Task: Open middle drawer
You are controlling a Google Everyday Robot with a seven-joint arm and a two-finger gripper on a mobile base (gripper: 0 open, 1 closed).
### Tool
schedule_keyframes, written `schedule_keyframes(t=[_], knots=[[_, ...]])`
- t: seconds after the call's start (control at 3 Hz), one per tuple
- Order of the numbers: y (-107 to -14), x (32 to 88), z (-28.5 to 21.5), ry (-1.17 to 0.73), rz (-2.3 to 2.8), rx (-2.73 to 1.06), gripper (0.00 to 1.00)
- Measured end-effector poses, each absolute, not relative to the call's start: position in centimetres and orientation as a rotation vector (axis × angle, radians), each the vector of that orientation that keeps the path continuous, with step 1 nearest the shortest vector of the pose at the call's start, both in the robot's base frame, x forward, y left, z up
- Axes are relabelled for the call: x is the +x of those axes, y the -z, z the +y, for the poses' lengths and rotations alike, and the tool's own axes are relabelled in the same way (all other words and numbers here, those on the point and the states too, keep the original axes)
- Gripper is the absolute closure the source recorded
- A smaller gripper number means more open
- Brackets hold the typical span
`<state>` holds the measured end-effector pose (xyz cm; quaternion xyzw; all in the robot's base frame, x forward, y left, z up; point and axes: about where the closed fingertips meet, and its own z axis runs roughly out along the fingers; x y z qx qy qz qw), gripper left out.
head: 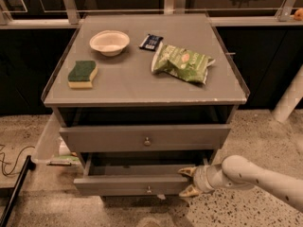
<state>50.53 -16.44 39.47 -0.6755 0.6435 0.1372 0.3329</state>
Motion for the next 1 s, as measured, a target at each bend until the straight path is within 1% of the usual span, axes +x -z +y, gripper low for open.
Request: schedule_keyframes(t=[0.33,1.0], knots=[[-39.5,50.5,-16.4,-0.358,1.681,-1.764,0.09],[-40.1,49.5,-16.5,-0.338,1.682,-1.767,0.56]])
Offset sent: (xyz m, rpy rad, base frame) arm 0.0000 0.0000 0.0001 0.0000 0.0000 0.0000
